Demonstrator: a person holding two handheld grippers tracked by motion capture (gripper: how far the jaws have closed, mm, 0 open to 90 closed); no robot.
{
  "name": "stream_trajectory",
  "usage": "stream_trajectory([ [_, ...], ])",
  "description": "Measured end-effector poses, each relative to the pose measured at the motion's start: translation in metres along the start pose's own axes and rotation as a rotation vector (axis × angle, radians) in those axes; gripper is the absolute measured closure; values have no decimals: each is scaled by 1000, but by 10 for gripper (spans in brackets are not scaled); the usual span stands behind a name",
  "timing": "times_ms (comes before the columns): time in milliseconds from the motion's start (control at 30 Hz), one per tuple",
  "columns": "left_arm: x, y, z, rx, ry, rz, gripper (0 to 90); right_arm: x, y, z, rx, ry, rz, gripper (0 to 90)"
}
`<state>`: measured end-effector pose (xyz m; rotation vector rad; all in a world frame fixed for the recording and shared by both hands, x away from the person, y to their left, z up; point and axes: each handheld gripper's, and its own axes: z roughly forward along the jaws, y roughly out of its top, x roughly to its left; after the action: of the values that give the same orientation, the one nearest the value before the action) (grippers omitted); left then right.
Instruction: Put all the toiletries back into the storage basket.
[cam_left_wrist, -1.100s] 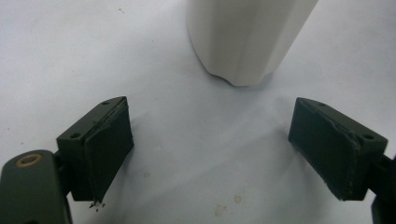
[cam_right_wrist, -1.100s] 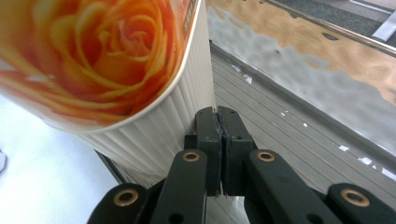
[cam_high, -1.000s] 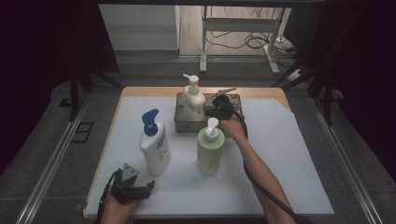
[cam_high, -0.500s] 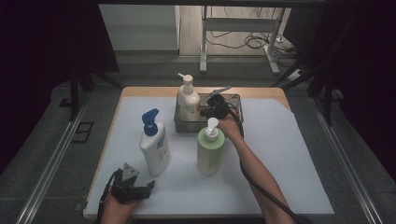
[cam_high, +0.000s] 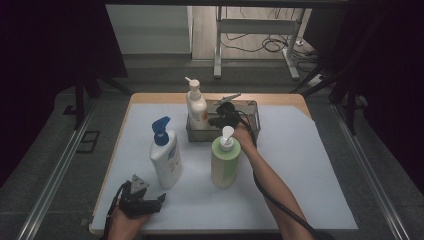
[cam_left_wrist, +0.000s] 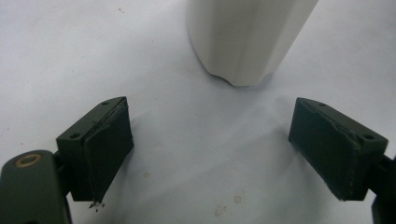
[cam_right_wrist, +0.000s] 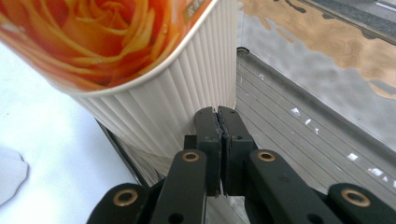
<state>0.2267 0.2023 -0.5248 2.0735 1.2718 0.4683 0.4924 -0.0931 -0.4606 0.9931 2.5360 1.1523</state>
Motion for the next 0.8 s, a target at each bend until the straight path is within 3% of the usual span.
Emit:
stream_trajectory([
  [367,0,0,0,0,0,0,130,8,2,5,2,45,-10,871],
  [800,0,0,0,1,-1,-3,129,12,3,7,5,41,-5,894],
])
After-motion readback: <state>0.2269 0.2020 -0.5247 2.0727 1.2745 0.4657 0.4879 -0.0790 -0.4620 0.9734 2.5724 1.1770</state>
